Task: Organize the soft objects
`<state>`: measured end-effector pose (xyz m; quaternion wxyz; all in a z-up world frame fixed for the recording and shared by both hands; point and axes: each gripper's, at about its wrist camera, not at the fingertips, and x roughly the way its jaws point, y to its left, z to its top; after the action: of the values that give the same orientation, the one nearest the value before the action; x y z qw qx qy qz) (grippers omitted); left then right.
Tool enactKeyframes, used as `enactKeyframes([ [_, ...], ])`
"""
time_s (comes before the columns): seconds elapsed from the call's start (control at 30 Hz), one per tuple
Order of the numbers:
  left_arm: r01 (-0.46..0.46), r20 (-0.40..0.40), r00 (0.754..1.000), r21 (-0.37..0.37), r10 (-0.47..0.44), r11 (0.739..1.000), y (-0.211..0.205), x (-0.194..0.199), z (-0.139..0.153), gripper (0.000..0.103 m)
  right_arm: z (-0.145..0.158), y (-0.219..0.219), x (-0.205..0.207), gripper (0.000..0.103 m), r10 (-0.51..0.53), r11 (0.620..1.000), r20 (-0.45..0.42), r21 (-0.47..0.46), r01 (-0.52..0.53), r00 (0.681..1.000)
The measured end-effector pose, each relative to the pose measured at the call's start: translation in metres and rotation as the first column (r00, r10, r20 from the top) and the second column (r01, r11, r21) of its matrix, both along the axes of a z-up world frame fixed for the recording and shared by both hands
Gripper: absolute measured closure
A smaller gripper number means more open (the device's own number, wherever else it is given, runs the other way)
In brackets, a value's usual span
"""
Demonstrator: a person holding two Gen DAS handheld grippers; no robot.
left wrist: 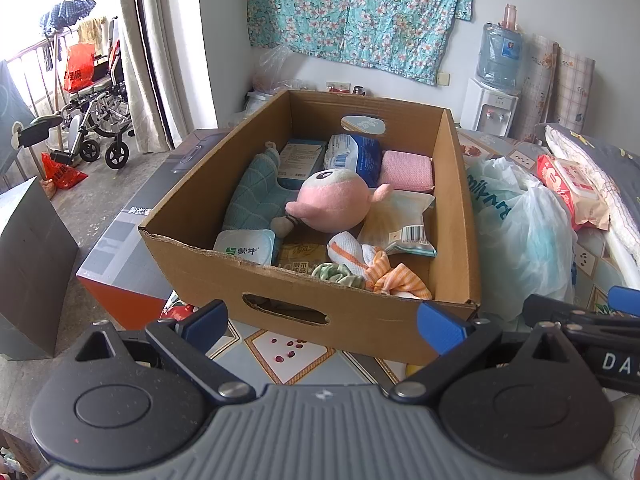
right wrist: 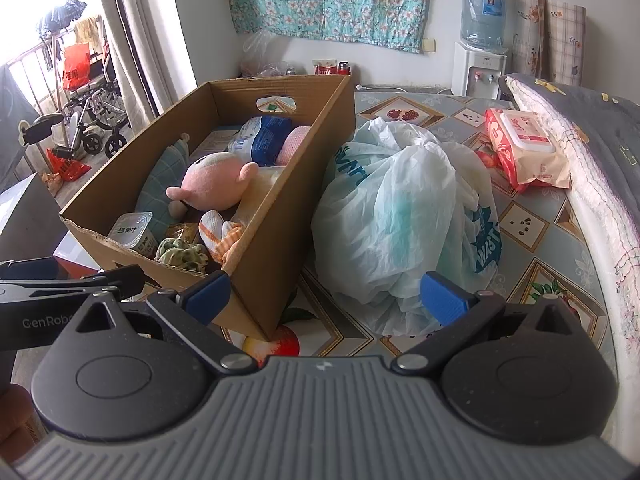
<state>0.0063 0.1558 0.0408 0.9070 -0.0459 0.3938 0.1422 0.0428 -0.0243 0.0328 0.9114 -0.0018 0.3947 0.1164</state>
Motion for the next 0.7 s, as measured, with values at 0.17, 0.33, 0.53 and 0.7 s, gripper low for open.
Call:
enactKeyframes([
  [0.17,0.0,0.0,1.0,0.001,0.0,1.0,0.0,0.0001,0.0,0.001,0.0001,-0.0003,0.0007,0.001,0.0,1.0,-0.001,0.0,0.0,1.0],
  [0.33,0.0,-0.001,1.0,0.001,0.0,1.0,-0.0002,0.0003,0.0003,0.001,0.0002,-0.0004,0.0005,0.001,0.0,1.0,-0.001,0.0,0.0,1.0],
  [0.53,0.0,-0.001,1.0,0.001,0.0,1.0,0.0002,0.0,0.0003,0.001,0.0004,-0.0006,0.0006,0.001,0.0,1.0,-0.001,0.001,0.0,1.0],
  [0.7,0.001,-0.001,1.0,0.0,-0.001,1.0,-0.0002,0.0004,0.0006,0.002,0.0006,-0.0009,0.0011,0.001,0.0,1.0,-0.002,0.001,0.0,1.0],
])
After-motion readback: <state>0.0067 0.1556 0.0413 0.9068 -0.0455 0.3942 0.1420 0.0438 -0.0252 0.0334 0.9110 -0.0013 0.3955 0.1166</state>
